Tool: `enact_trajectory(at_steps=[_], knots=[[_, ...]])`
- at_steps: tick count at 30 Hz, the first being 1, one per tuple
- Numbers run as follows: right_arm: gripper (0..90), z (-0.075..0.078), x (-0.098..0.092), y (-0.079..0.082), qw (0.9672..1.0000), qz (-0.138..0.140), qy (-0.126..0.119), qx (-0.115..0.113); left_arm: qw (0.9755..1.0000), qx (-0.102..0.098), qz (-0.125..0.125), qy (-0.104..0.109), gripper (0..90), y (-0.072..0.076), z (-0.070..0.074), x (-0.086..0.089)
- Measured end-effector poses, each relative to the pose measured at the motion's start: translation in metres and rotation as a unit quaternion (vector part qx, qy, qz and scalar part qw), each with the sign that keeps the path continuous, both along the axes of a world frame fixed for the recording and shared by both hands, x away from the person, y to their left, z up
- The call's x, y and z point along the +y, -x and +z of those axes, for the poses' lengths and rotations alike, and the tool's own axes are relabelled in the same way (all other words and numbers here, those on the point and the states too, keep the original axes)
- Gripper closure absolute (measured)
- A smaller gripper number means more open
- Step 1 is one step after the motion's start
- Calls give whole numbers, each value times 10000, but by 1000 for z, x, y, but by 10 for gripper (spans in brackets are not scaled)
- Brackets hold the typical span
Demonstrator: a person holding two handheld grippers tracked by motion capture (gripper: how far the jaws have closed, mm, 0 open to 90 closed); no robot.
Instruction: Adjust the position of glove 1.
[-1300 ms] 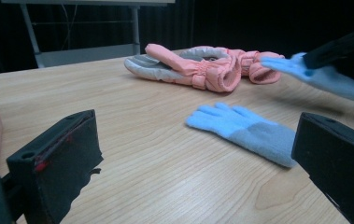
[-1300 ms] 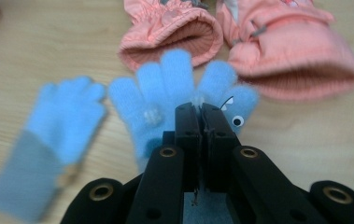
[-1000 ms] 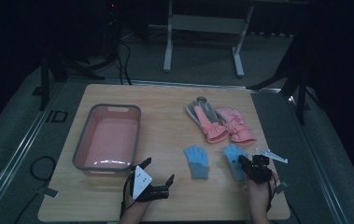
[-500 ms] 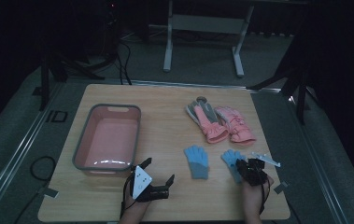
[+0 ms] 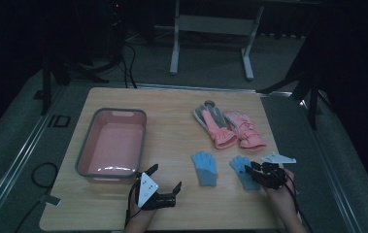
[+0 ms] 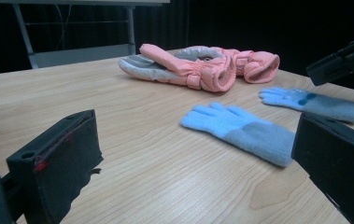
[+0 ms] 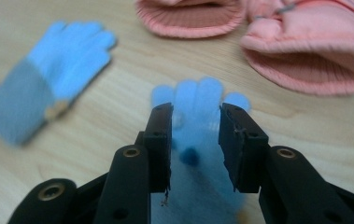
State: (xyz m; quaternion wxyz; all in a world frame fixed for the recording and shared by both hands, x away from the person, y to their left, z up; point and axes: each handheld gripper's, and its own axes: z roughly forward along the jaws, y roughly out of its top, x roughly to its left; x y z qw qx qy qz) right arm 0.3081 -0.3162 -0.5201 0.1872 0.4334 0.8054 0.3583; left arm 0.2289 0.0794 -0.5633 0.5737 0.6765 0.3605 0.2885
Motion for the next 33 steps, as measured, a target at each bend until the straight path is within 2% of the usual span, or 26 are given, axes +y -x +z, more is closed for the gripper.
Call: enact_trajectory(at_steps=[2,3,4,6,7,9,12,15,16,17,18,21,23,25,28,30,33], knots=[[684,0,-4,-1,9987,476,68,-145,10000,-9,-10,-4,14,0,0,0],[686,0,-8,-3,9966,807,-41,-138,10000,-27,-7,-7,14,0,0,0],[694,-2,-11,-5,9958,901,-83,-167,10000,-48,-6,-26,14,0,0,0],[694,-3,-13,-6,9957,906,-80,-157,10000,-70,-19,-34,14,0,0,-1],[683,-7,-16,-8,9945,1040,9,-152,10000,-78,-29,-39,14,0,0,-1],[665,-11,-17,-9,9941,1071,77,-132,10000,-81,-32,-33,14,1,0,0],[646,-18,-19,-10,9938,1109,-16,-53,10000,-66,-29,-6,14,0,0,0],[637,-23,-18,-10,9935,1138,-1,-33,10000,-77,-44,-17,14,0,0,0],[626,-32,-17,-12,9932,1160,-24,70,9999,-86,-47,-25,14,1,0,0],[634,-34,-18,-12,9938,1103,-126,89,9999,-91,-49,-33,14,1,0,0],[651,-34,-18,-12,9941,1073,-115,72,9999,-93,-51,-38,14,1,0,0],[690,-35,-13,-8,9948,1006,117,-141,10000,-77,-44,-22,14,0,0,0],[822,-36,-9,-5,9954,903,204,-261,10000,-73,-39,-14,14,0,0,0],[853,-36,-1,-1,9961,634,420,-447,10000,-78,-33,-17,14,0,0,0],[865,-30,10,3,9963,279,632,-518,10000,-81,-33,-12,14,1,0,0],[865,-22,14,4,9972,66,538,-514,10000,-73,-34,0,14,0,0,0],[865,-6,22,6,9974,-81,419,-572,10000,-66,-31,15,14,0,0,1]])
